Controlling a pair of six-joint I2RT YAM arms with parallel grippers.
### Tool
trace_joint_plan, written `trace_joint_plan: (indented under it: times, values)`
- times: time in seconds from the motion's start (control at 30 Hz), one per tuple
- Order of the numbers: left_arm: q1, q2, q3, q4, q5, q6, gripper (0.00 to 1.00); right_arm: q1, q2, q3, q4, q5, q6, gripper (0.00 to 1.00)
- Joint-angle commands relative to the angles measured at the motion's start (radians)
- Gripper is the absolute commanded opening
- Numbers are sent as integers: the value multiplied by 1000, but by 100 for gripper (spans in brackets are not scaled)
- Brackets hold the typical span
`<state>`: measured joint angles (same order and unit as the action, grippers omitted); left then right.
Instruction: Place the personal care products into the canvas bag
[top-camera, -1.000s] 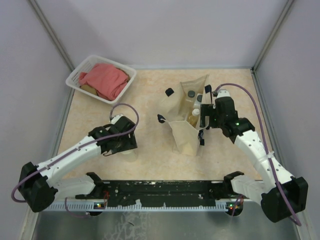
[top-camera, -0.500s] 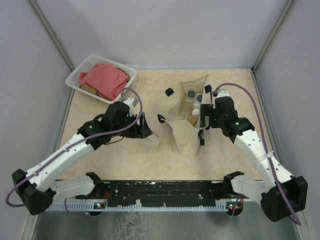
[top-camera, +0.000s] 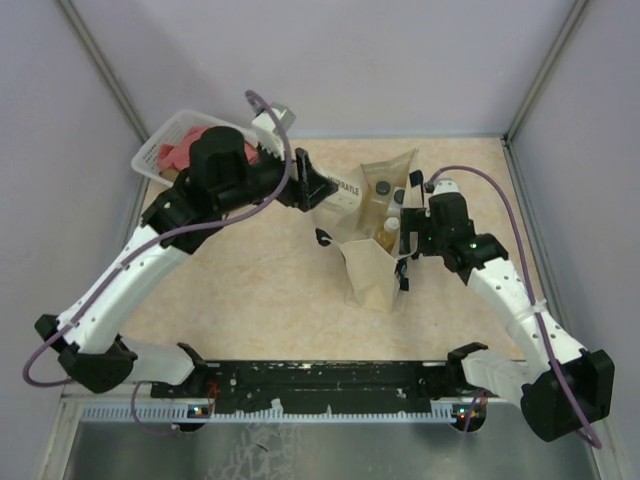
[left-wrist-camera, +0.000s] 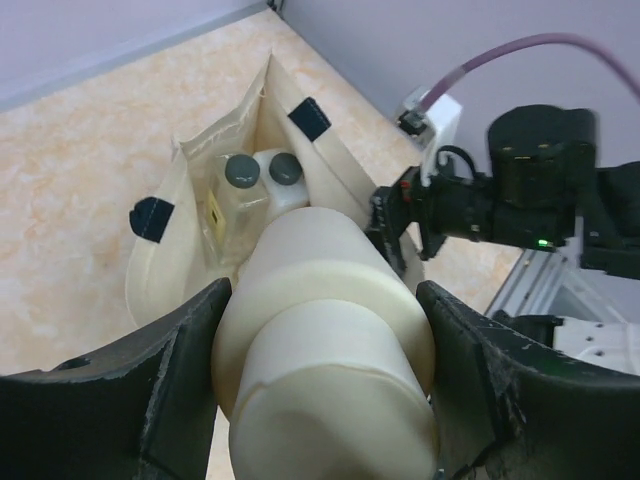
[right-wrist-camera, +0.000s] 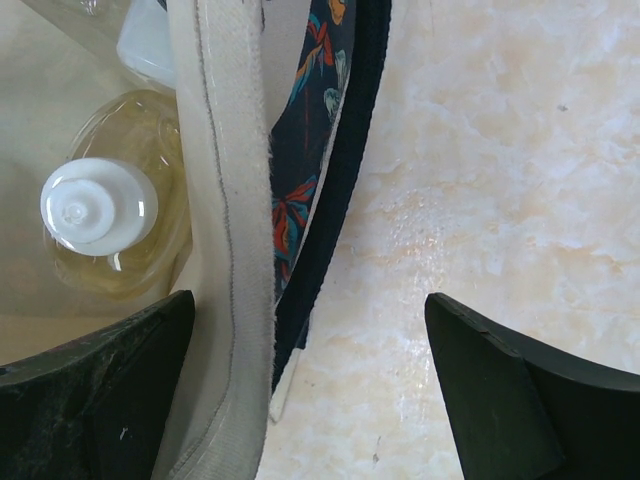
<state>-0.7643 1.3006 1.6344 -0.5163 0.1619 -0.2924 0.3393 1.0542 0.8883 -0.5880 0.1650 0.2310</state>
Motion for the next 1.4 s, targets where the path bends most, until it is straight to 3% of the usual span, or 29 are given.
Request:
trace_joint_plan:
  times: [0.0,0.3,0.77,1.03,1.17,1.37]
  values:
    - [-1,124,55,126,-8,89,0,0,-7,56,-39,32,-13,98]
    - [-1,320,134,112,-69,185,0,0,-19,76,-62,41,-19,98]
    - [-44,392,127,108,249,217,0,0,-20,74,-63,50,-21,98]
    - [-110,467,112,82,162,254,0,-1,-20,65,-63,58,-21,98]
    - [-146,512,128,56,-4,298,0,0,-23,65,-67,65,-23,98]
    - [-169,565,146,53,-132,339,0,0,-23,63,-69,72,-22,98]
